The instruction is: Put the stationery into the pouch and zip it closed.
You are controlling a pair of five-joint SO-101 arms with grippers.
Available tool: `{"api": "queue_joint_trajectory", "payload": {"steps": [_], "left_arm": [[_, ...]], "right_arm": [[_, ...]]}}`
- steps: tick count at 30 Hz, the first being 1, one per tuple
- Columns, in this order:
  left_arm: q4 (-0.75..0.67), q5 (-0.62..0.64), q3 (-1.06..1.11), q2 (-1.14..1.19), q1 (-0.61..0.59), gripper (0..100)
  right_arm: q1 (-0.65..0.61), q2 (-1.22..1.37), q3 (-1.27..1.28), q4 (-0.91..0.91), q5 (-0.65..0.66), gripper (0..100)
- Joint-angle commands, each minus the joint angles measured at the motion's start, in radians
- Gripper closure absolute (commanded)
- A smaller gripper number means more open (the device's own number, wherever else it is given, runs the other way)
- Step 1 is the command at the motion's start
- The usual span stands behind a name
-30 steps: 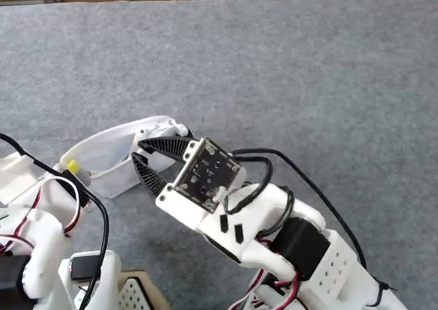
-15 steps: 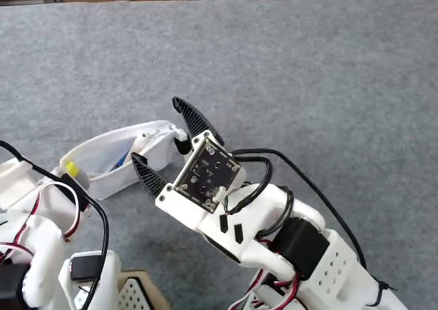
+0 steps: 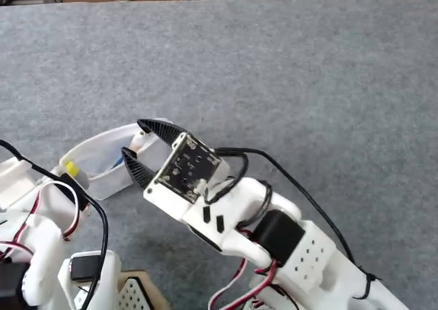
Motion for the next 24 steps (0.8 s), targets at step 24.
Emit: {"api": "queue_joint_trajectory", "payload": {"steps": [24], "left_arm": [[-0.018,0.009,-0.002,-0.014,-0.007,97]], "right_arm": [[0.009,0.048,-0.007,-0.020,0.009,97.2]]}}
